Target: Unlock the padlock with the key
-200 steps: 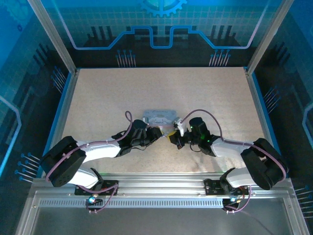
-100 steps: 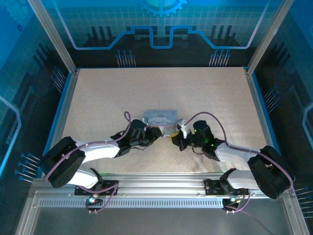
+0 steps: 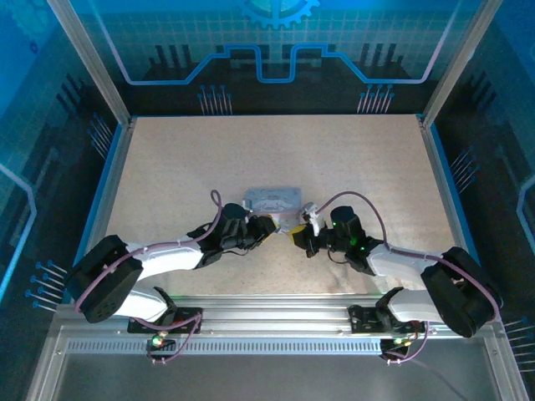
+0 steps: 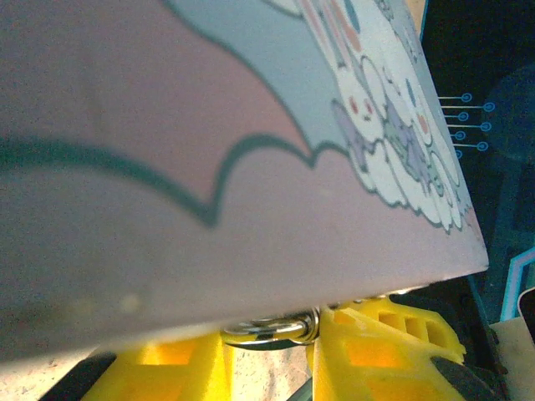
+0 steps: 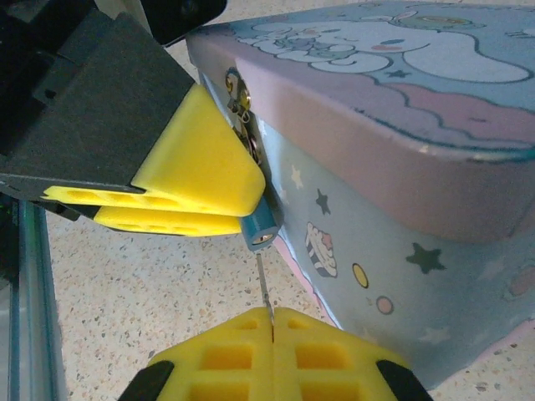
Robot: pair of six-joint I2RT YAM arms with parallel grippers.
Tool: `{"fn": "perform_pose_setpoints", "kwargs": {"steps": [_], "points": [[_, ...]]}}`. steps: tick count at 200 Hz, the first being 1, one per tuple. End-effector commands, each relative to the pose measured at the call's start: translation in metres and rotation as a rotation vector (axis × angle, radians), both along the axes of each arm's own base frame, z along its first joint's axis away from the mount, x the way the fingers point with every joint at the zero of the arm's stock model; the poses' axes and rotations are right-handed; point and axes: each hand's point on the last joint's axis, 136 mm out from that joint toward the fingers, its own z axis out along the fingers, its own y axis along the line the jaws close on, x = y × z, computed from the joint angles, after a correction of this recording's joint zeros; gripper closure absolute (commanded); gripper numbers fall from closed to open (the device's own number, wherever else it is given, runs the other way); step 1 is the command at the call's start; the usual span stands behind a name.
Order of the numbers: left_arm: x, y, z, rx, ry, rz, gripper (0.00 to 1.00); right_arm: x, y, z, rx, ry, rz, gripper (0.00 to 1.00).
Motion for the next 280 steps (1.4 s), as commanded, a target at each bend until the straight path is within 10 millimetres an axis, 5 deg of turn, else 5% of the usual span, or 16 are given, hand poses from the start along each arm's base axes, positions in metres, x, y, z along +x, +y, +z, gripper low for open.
{"fn": "perform_pose_setpoints", "kwargs": {"steps": [1,280], "points": [[0.000,-0.002,0.017,-0.042,-0.039,-0.019,0.74,0.000,0.006,0.003,0.021,-0.011,0.009,0.99],[-0.001,-0.002,0.012,-0.038,-0.029,-0.021,0.74,0.008,0.010,0.014,0.057,-0.039,-0.003,0.99]]}}
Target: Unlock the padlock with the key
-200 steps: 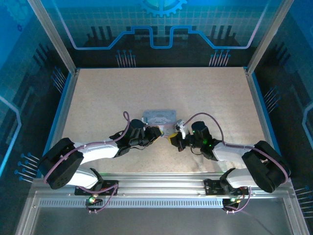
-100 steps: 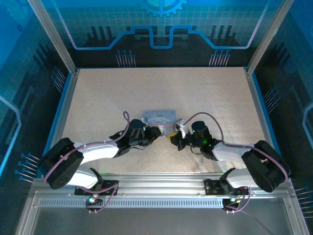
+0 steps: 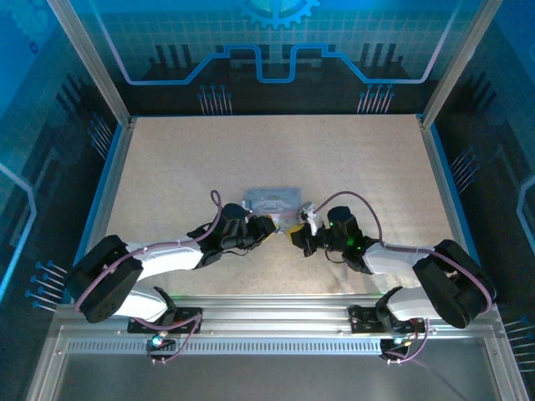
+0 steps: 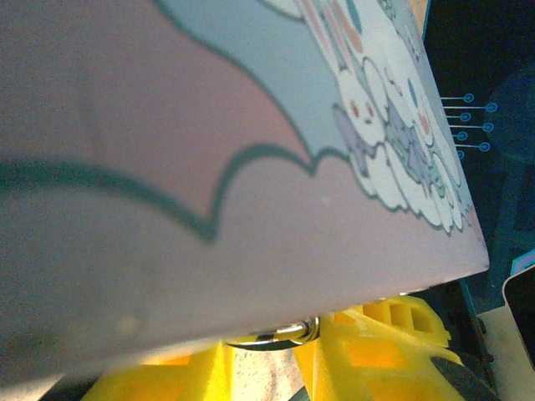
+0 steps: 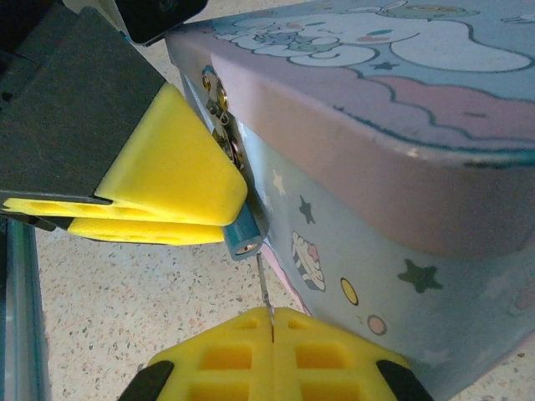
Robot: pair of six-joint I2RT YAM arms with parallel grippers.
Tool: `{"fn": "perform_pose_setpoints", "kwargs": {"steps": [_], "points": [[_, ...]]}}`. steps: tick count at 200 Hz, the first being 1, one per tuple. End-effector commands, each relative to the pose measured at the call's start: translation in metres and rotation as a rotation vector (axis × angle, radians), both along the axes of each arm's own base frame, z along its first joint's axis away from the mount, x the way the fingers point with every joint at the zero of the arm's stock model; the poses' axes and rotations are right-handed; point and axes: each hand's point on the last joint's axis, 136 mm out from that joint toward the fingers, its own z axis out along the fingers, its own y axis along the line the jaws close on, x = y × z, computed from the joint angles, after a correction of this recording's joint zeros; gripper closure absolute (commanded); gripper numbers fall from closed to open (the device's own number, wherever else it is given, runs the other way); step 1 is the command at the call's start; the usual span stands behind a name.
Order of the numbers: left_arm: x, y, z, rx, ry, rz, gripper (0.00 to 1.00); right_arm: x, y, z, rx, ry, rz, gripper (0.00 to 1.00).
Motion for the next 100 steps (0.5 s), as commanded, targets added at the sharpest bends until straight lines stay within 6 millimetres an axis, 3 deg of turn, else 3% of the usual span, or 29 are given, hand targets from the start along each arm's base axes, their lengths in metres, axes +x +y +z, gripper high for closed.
{"fn": "perform_pose_setpoints", "kwargs": {"steps": [1,100], "points": [[-0.0006,-0.0030,0.0128,-0.039,-0.031,-0.022,0.74,0.0019,0.0062,0.0208,0.055,-0.050,0.016,0.99],[-0.0005,-0.0037,0.0144,-0.043,-0.035,-0.024,0.74,-0.0022,0.0081,0.0135,0.046,-0.029,0.038,0.99]]}}
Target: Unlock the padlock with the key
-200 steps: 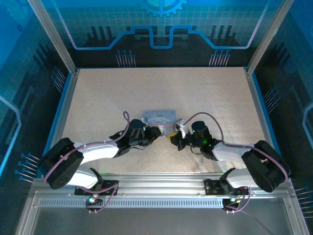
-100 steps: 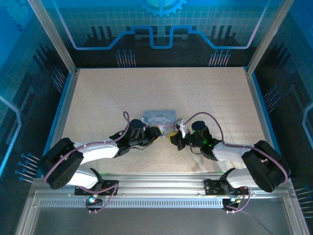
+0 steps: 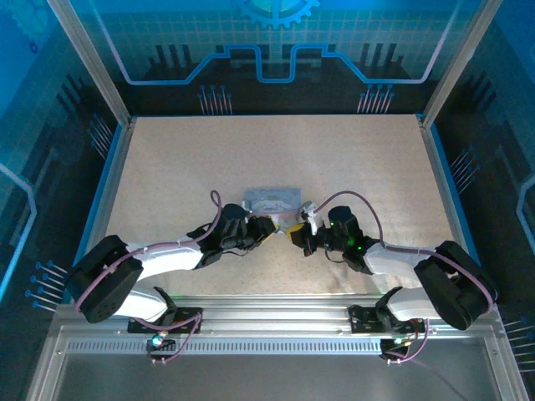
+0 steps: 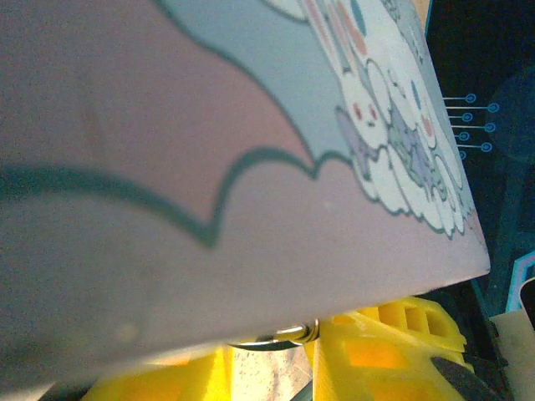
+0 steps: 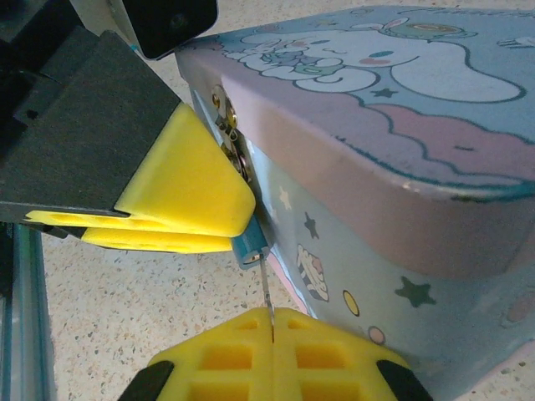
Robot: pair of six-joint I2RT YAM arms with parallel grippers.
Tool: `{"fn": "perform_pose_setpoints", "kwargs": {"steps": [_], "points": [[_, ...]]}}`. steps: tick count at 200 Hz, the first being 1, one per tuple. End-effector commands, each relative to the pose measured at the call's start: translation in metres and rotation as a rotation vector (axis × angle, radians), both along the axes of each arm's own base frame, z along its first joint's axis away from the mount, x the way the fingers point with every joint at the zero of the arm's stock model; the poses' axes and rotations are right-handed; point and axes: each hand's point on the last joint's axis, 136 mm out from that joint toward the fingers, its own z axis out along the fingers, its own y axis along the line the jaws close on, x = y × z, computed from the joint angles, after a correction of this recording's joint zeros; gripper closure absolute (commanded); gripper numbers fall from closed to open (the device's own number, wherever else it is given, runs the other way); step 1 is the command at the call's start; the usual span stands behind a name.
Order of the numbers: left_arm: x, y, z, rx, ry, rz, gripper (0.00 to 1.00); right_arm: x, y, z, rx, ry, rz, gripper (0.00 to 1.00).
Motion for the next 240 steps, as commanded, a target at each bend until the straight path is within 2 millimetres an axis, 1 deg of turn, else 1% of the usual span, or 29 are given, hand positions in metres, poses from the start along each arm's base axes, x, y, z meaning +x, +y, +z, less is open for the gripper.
{"fn": "perform_pose_setpoints", "kwargs": {"steps": [1,47,73,126,180,240], "points": [[0.000,-0.004,0.015,-0.044,-0.035,-0.024,0.74,-0.002,0.006,0.008,0.029,-0.019,0.032,0.99],[0.000,-0.003,0.019,-0.050,-0.043,-0.021,0.74,-0.006,0.000,-0.002,-0.003,-0.011,0.019,0.99],[0.001,-0.004,0.019,-0.050,-0.042,-0.022,0.74,-0.008,-0.001,-0.004,-0.005,-0.008,0.023,0.99],[0.001,-0.003,0.018,-0.049,-0.039,-0.019,0.74,-0.008,0.005,0.001,0.019,-0.015,0.046,0.99],[0.001,-0.003,0.018,-0.047,-0.040,-0.018,0.74,-0.010,0.003,0.003,0.018,-0.020,0.038,0.99],[0.000,-0.004,0.017,-0.051,-0.037,-0.024,0.74,-0.007,0.007,0.008,0.036,-0.036,0.041,0.99]]}}
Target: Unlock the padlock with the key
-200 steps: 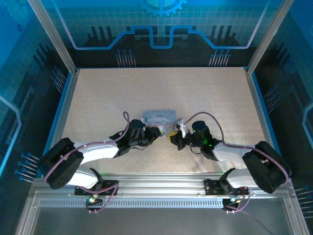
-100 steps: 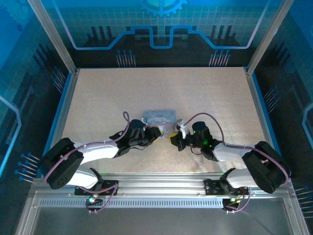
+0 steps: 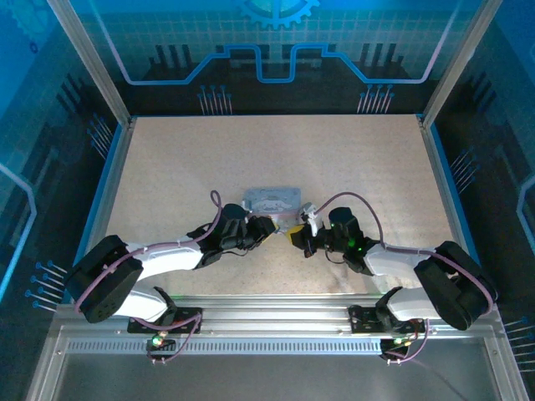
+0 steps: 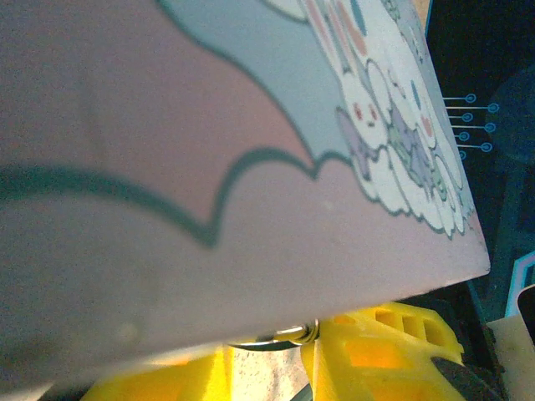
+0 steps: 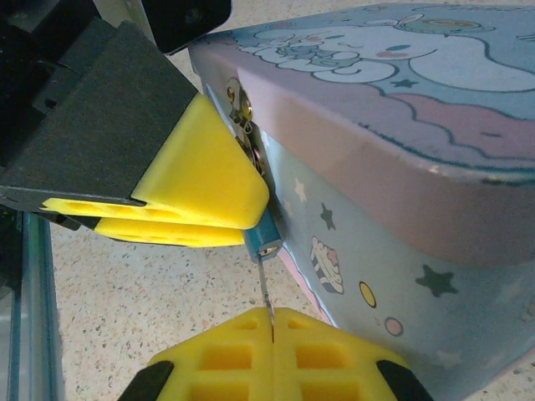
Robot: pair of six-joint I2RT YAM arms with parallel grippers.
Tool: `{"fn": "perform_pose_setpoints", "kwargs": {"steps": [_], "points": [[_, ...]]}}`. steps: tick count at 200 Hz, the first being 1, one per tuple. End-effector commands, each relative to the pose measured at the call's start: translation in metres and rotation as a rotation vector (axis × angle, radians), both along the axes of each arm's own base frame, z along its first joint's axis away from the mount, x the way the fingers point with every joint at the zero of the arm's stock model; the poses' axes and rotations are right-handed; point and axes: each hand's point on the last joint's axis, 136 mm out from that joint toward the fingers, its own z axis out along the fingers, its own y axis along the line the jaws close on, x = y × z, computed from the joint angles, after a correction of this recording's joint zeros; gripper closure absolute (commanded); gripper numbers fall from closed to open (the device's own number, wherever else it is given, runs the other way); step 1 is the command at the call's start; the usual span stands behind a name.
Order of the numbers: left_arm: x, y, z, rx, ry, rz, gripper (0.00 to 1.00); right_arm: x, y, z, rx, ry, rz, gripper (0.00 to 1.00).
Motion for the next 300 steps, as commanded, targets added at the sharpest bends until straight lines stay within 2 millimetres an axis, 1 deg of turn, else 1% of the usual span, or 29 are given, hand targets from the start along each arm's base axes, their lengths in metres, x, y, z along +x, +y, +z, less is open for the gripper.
{"fn": "perform_pose_setpoints", "kwargs": {"steps": [1,31,83,112,184,209,249,300], "points": [[0.000,-0.004,0.017,-0.051,-0.037,-0.025,0.74,-0.003,0.006,0.008,0.026,-0.030,0.024,0.99],[0.000,-0.006,0.019,-0.058,-0.038,-0.032,0.74,0.001,0.011,0.010,0.031,-0.040,0.028,0.99],[-0.001,-0.007,0.019,-0.063,-0.036,-0.036,0.74,0.006,0.011,0.004,0.006,-0.047,0.007,0.99],[-0.001,-0.007,0.018,-0.061,-0.033,-0.035,0.74,0.008,0.011,0.011,0.018,-0.066,0.001,0.99],[-0.001,-0.006,0.017,-0.056,-0.032,-0.031,0.74,-0.001,0.001,0.007,0.004,-0.054,-0.002,0.99],[0.000,-0.006,0.017,-0.055,-0.033,-0.031,0.74,-0.002,0.000,0.007,0.004,-0.053,0.000,0.99],[0.000,-0.007,0.019,-0.060,-0.033,-0.035,0.74,0.002,0.004,0.011,0.012,-0.061,0.004,0.99],[0.000,-0.008,0.021,-0.065,-0.032,-0.040,0.74,0.009,0.004,0.008,0.012,-0.069,-0.027,0.99]]}}
